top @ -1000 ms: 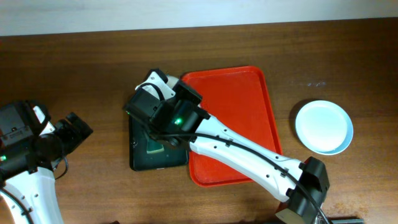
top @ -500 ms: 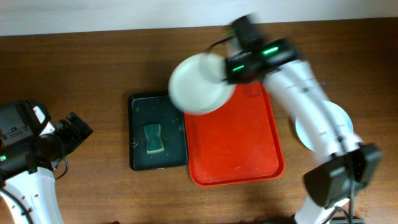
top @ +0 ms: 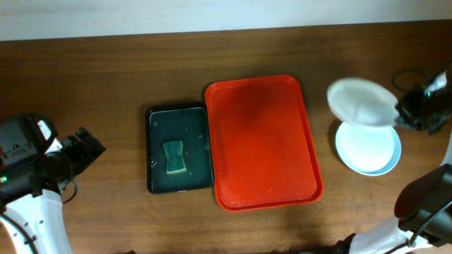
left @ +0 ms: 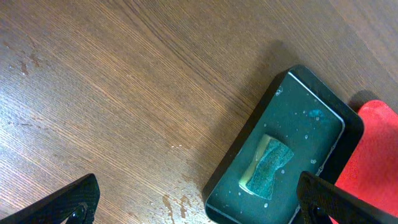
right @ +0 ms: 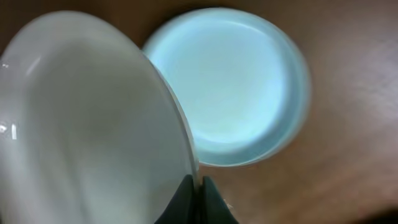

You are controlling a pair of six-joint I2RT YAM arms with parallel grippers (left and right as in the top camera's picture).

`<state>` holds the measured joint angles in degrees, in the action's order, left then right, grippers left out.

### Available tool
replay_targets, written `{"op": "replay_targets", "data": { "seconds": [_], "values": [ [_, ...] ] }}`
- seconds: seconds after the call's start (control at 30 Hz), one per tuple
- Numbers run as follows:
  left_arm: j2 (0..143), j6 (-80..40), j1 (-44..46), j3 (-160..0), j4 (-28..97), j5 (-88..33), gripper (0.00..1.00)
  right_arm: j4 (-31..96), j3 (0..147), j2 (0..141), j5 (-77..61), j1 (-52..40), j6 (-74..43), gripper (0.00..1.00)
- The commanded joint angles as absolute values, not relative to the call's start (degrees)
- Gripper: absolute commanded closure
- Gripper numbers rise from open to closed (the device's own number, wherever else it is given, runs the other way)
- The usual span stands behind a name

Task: Clean dirty plates on tray and stack at the side

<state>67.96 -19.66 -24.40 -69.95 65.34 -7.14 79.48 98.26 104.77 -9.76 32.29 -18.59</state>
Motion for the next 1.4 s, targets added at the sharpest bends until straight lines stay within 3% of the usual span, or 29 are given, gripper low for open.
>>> {"op": "replay_targets", "data": {
  "seconds": [0.0,0.2,0.27,0.33,0.37,0.5,0.67,0.87,0.9,0.97,1.13,1.37],
  "values": [
    [67.5,-19.7,-24.7,-70.7,65.3,-7.7,0.01,76.5,90.7,103.6,-4.1,36.1,-20.4,0.96],
    [67.5,-19.7,-24.7,-70.7,65.3,-7.7,0.01,74.3,84.6,103.6,-4.5,39.7,-20.9,0.94],
    [67.5,-19.7,-24.7,-70.7,65.3,-7.7,0.01,72.5,82.6,103.6,-3.1,39.8,-20.9,0.81],
    [67.5,-19.7,-24.7,-70.7,65.3,-7.7,0.01,70.6,80.3,103.6,-1.8,39.8,-22.0,0.56],
    [67.5,-19.7,-24.7,-70.7,65.3,-7.7,0.01,70.1,79.4,103.6,-1.7,39.9,-22.2,0.49],
    [67.5,-19.7,-24.7,-70.7,65.3,-7.7,0.01,72.4,79.5,100.9,-8.0,39.4,-20.6,0.49],
    [67.5,-19.7,-24.7,-70.7,65.3,-7.7,0.01,74.4,79.5,86.7,-17.9,33.6,-14.1,0.46],
    [67.5,-19.7,-24.7,-70.7,65.3,-7.7,0.01,75.2,79.5,65.7,-25.5,15.4,-7.9,0.43],
    [67.5,-19.7,-24.7,-70.7,65.3,-7.7,0.01,75.1,79.5,62.8,-25.5,11.9,-7.7,0.39],
    [67.5,-19.7,-24.7,-70.7,65.3,-7.7,0.01,75.0,79.5,57.7,-25.3,5.1,-7.7,0.02],
    [67.5,-19.7,-24.7,-70.7,65.3,-7.7,0.01,75.0,79.5,48.5,-24.9,-6.6,-7.7,0.02],
    [67.5,-19.7,-24.7,-70.7,65.3,-7.7,0.01,76.2,79.5,44.5,-24.9,-9.0,-7.7,0.02]
  ]
}}
